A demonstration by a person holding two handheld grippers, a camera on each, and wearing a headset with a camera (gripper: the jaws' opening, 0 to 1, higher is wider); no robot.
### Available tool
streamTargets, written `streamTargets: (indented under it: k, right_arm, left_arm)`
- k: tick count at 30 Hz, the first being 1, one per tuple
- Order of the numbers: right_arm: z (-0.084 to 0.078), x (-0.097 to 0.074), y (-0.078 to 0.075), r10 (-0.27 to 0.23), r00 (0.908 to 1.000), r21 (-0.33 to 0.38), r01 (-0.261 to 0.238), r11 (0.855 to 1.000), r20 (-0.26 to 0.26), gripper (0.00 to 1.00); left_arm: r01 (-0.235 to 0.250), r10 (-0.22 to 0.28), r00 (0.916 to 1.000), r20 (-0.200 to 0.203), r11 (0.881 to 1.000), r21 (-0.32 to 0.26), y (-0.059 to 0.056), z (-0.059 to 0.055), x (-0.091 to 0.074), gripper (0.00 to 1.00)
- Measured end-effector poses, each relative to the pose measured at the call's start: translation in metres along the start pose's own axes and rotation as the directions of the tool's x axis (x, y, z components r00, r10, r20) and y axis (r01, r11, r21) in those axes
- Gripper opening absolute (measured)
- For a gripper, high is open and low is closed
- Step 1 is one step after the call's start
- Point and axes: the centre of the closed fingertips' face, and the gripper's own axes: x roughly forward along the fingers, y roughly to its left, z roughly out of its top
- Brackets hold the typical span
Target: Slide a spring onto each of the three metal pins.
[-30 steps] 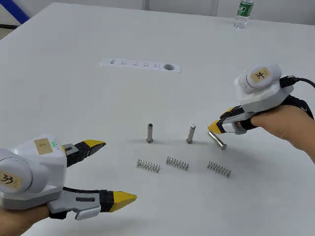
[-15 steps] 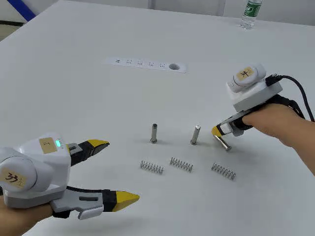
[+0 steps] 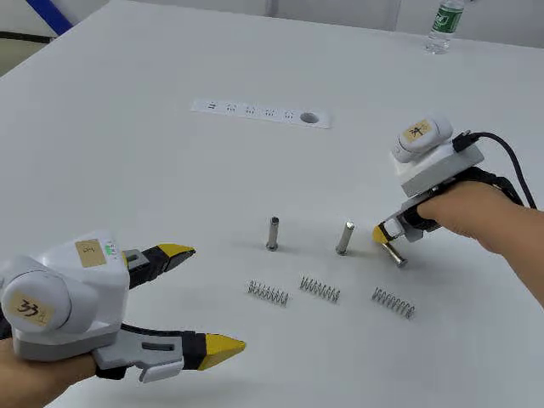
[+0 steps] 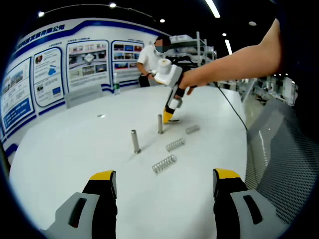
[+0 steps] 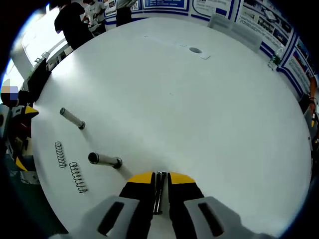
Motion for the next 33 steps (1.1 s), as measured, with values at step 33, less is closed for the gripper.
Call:
streamTargets:
  k: [33]
  right_arm:
    - [-0.002, -0.013, 0.000, -0.019, 0.9997, 0.025, 0.019, 1.000, 0.016, 0.09]
  left_arm:
    - [-0.004, 0.004, 0.9999, 0.012, 1.000, 0.012, 0.003, 0.007, 0.000, 0.79]
